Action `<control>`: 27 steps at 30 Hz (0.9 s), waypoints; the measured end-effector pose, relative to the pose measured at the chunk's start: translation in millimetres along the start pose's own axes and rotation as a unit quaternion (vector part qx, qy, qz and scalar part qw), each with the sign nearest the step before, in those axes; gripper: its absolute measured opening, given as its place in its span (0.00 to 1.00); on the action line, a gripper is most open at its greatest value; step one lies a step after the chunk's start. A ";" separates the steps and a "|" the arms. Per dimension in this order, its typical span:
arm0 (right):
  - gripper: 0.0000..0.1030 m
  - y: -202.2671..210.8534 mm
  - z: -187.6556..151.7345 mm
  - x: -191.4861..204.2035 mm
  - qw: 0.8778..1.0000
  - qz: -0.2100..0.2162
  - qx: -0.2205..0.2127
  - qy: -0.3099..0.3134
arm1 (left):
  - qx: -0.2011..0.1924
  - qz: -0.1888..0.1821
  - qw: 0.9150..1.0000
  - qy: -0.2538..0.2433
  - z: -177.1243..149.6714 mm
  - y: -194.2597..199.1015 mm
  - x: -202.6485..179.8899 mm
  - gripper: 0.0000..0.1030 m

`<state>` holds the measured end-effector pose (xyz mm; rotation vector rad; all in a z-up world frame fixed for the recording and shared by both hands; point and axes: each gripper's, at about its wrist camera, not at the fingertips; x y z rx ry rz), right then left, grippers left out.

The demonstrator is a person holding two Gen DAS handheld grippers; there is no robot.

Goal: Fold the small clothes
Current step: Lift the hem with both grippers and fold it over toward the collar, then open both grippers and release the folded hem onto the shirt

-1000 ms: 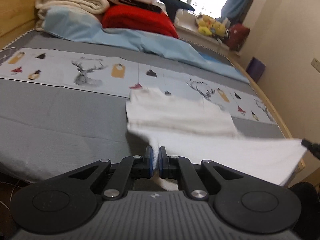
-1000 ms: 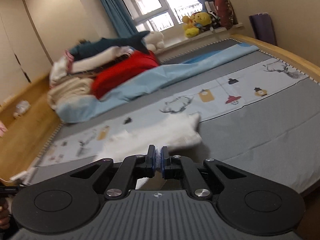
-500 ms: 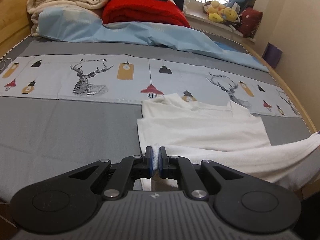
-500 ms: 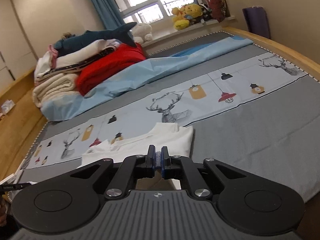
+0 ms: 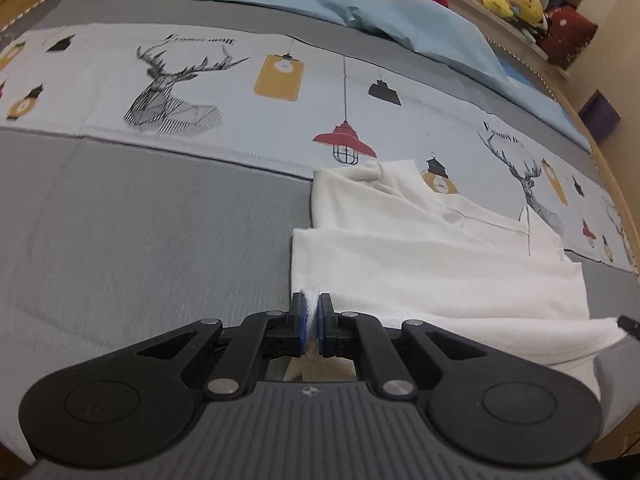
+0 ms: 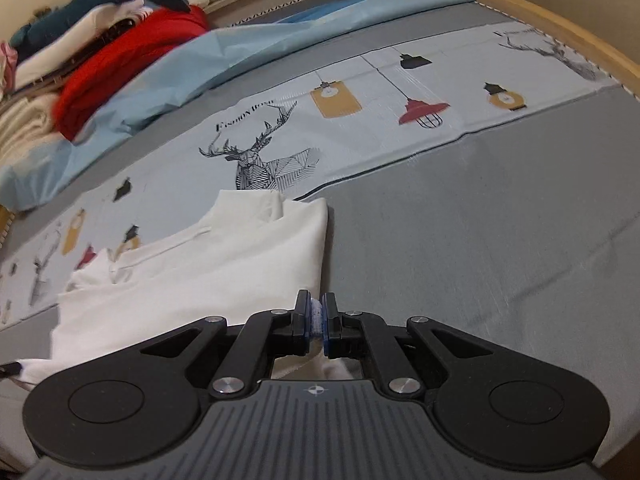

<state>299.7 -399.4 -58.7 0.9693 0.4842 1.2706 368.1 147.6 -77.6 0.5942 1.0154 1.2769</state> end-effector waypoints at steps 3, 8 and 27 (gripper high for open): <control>0.05 -12.1 10.6 6.4 1.000 -0.003 -0.008 0.001 | -0.019 -0.002 1.000 0.009 6.2 -0.4 -0.6 0.06; 0.07 26.4 27.0 11.9 0.985 -0.002 -0.173 -0.029 | -0.141 -0.014 0.988 0.060 16.2 40.9 14.7 0.06; 0.17 -12.9 -7.2 10.2 0.996 -0.020 -0.001 0.085 | 0.009 -0.018 0.999 0.037 -0.1 -11.4 10.5 0.33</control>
Point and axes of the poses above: each gripper's, at about its wrist camera, not at the fingertips, and y roughly against the way its jaws point, x to its left, z to its top, and after that the axes turned 5 degrees about -z, right-handed
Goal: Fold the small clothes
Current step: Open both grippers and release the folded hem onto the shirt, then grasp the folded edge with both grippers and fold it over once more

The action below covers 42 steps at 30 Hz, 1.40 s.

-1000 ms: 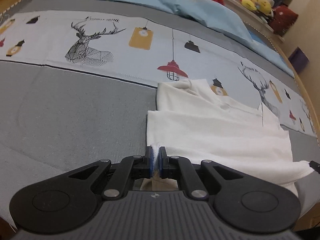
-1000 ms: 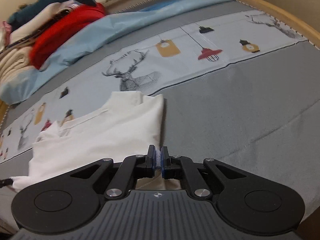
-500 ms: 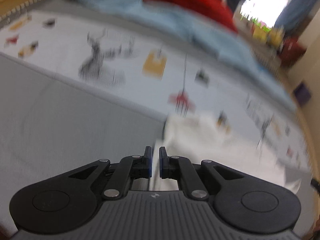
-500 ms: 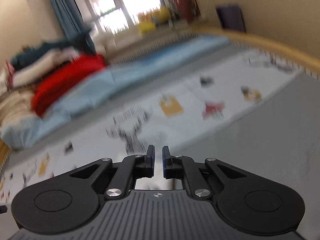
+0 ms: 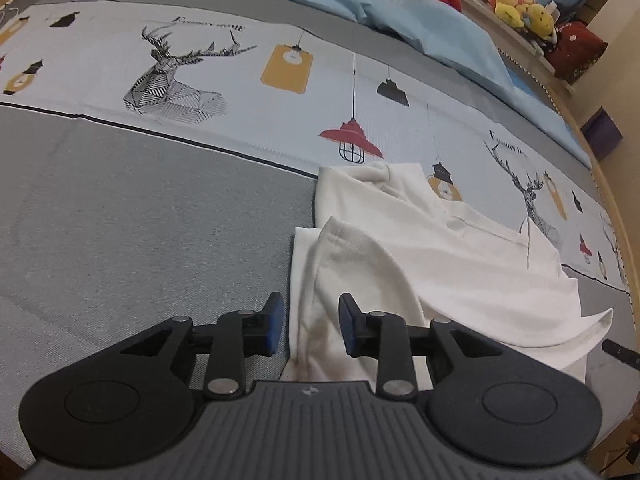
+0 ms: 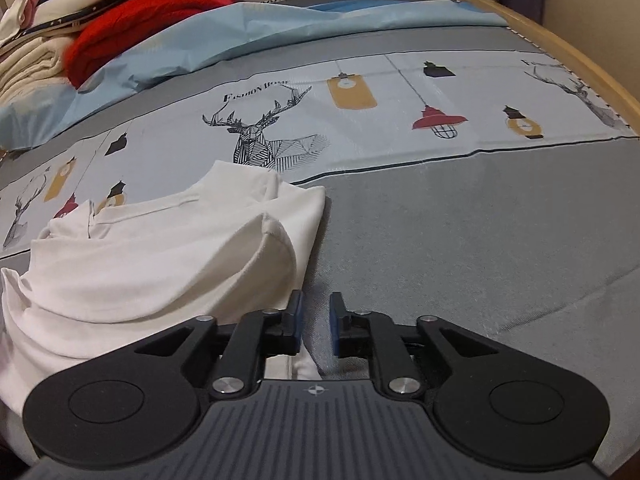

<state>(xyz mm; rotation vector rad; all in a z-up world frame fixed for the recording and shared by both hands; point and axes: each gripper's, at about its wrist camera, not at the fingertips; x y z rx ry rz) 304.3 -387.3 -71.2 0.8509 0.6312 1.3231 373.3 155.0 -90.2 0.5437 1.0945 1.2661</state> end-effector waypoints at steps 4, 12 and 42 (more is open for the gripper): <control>0.18 -13.1 7.6 6.7 1.000 0.003 -0.004 0.018 | 0.008 0.000 1.000 -0.012 4.3 -11.6 -3.9 0.35; 0.30 -43.7 21.2 23.9 0.999 0.020 0.013 0.044 | 0.017 -0.002 1.000 0.003 20.5 -37.4 -4.4 0.42; 0.04 -35.3 79.7 16.5 0.985 0.036 -0.164 -0.043 | -0.200 0.050 0.977 -0.061 73.3 -17.2 -52.4 0.05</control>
Point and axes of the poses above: each gripper's, at about its wrist camera, not at the fingertips, and y roughly against the way its jaws point, x to its left, z to its top, and after that the axes turned 5 degrees about -z, right-handed
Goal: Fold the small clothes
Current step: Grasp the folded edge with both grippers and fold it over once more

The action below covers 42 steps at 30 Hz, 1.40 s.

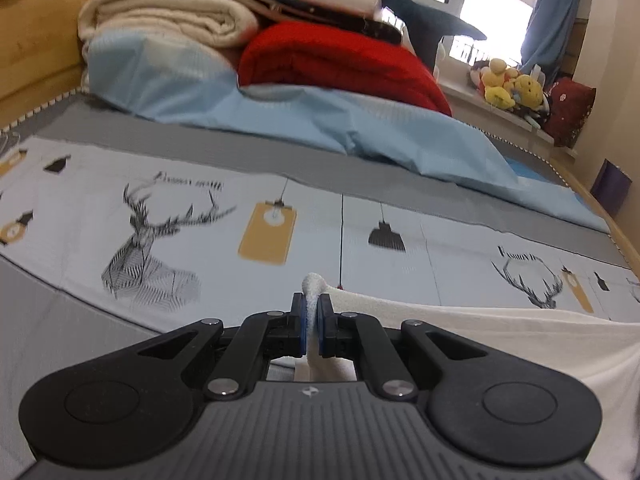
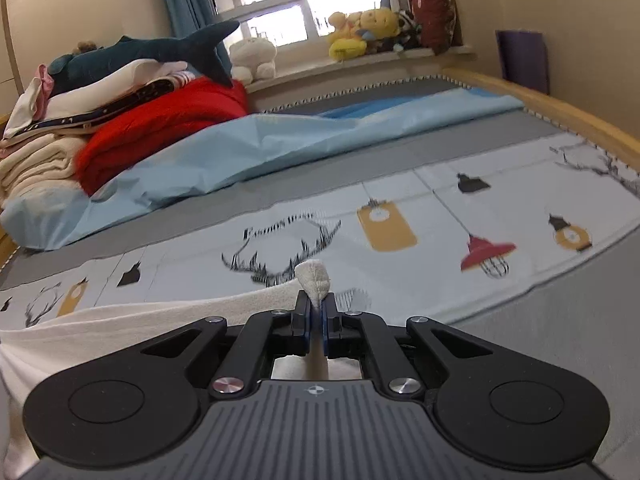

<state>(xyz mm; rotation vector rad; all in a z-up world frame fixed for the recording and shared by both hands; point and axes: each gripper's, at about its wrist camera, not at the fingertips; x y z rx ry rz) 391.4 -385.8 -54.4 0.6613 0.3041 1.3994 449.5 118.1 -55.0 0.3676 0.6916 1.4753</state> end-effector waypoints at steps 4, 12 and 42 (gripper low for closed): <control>0.04 -11.7 4.4 6.6 1.000 -0.009 -0.015 -0.003 | -0.006 -0.003 1.000 0.011 7.5 -11.4 2.0 0.05; 0.21 -45.8 -8.2 17.8 0.995 -0.067 0.074 0.010 | 0.088 -0.039 0.990 0.105 4.3 -26.7 39.0 0.32; 0.03 59.4 -66.2 -24.4 0.957 -0.003 0.288 0.021 | 0.347 -0.109 0.931 -0.039 -98.6 39.4 41.3 0.07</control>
Point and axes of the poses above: each gripper's, at about its wrist camera, not at the fingertips, and y roughly against the way its jaws point, x to its left, z to its top, and after that the axes turned 5 degrees about -z, right-handed
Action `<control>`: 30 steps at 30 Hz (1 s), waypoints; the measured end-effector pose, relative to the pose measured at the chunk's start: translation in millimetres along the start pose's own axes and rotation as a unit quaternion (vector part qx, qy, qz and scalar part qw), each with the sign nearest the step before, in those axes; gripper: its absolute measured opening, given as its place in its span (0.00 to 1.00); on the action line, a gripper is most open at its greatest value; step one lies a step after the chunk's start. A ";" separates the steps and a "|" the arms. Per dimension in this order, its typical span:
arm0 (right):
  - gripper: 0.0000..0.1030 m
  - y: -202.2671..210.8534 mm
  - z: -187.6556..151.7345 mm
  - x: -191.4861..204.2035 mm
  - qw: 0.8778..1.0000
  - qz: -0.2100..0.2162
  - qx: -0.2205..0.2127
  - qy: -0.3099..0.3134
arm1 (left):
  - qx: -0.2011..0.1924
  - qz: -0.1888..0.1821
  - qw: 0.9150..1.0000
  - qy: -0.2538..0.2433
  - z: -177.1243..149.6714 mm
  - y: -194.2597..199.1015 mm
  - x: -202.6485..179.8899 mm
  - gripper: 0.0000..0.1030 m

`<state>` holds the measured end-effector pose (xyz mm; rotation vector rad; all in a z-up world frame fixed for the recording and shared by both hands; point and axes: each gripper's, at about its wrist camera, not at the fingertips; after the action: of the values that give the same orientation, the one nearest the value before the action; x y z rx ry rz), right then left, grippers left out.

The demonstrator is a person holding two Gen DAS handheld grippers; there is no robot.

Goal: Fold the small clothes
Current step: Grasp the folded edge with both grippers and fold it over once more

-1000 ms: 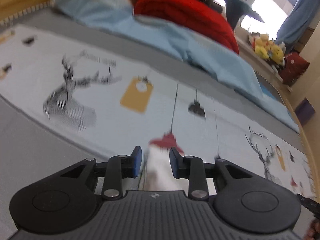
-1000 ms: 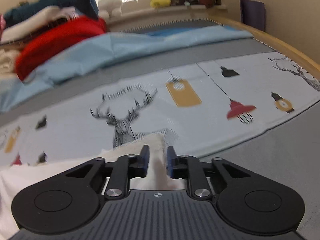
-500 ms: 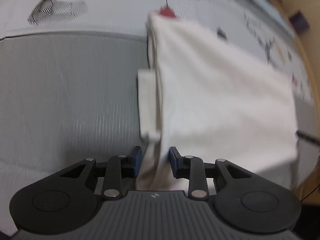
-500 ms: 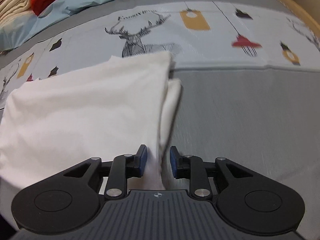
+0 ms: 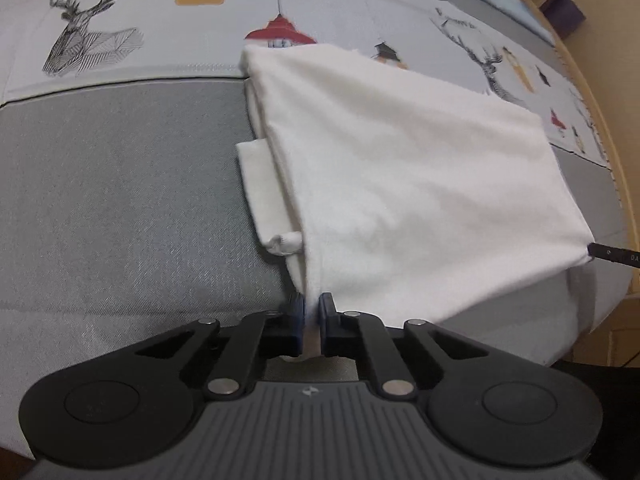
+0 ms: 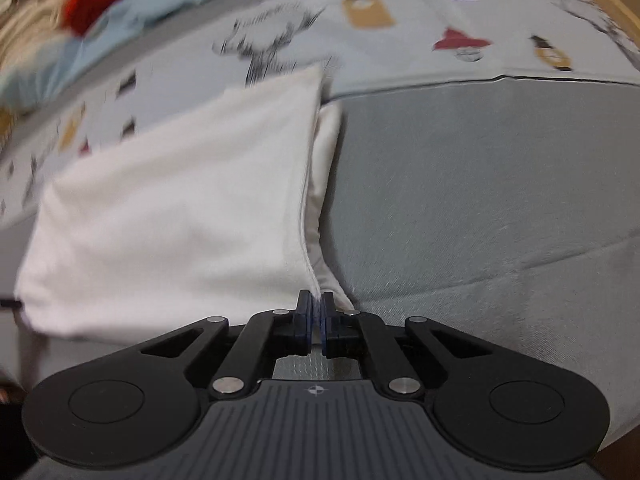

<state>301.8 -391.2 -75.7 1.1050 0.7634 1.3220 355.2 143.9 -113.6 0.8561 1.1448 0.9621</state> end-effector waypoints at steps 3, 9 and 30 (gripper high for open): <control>0.03 -6.8 -5.9 -1.1 0.999 -0.020 0.030 0.014 | 0.036 0.040 0.999 0.004 -2.4 -13.4 6.6 0.06; 0.04 -16.1 -6.5 10.7 0.996 -0.054 0.060 0.041 | 0.014 0.091 0.995 -0.025 0.8 -7.8 -0.3 0.06; 0.28 -46.6 -10.0 38.1 0.981 -0.117 0.065 0.143 | 0.071 0.149 0.977 -0.132 -4.0 -47.8 -42.4 0.28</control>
<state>314.5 -347.7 -116.5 0.9021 1.1707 1.2574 353.9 87.7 -144.0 1.2580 0.8776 0.9825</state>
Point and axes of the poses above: each gripper's, at about its wrist camera, not at the fingertips, and y roughly against the way its jaws point, x to its left, z to its top, and after that the axes turned 5 degrees about -z, right-handed
